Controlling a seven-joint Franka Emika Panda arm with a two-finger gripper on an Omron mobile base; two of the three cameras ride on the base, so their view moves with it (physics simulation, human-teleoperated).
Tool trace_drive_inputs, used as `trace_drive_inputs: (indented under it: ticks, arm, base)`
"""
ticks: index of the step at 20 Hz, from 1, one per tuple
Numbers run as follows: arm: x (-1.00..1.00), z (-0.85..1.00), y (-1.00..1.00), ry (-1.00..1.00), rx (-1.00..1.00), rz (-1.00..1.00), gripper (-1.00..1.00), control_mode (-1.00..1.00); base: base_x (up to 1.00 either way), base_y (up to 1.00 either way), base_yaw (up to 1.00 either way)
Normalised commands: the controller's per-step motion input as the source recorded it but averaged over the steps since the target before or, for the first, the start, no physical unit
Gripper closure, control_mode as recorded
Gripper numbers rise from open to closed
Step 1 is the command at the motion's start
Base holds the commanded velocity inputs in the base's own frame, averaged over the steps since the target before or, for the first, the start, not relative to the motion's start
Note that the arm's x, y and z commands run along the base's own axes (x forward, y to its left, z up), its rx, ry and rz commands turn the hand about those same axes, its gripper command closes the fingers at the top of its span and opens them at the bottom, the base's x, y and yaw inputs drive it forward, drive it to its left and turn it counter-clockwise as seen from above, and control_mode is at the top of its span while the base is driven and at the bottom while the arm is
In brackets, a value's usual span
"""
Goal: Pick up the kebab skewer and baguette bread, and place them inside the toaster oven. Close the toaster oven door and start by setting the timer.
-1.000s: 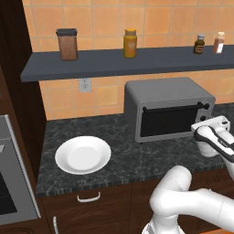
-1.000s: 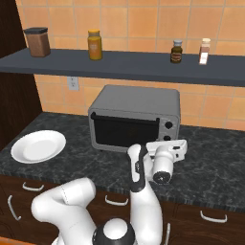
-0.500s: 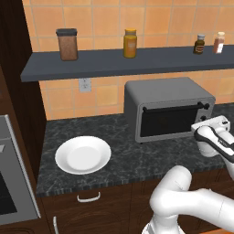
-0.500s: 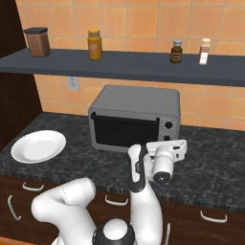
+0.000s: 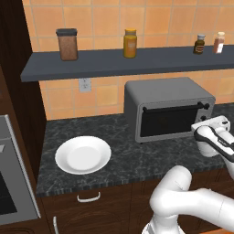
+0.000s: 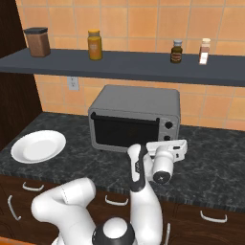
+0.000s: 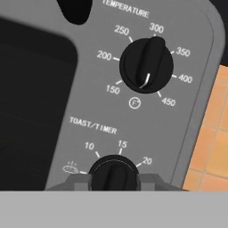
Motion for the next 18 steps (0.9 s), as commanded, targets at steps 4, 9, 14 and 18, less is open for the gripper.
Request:
trace_drive_inputs:
  ticks: [4, 9, 14, 18]
  arm:
    - [0.00, -0.03, 0.01, 0.00, 0.02, -0.04, 1.00, -1.00]
    - [0.00, -0.03, 0.02, 0.00, 0.06, -0.06, 1.00, -1.00]
    - [-0.06, -0.16, 0.04, -0.01, 0.10, -0.05, 1.00, -1.00]
    - [-0.05, -0.19, 0.09, -0.06, 0.10, -0.03, 1.00, -1.00]
  base:
    - [0.00, 0.00, 0.00]
    - [0.00, 0.00, 0.00]
    - [0.00, 0.00, 0.00]
    - [0.00, 0.00, 0.00]
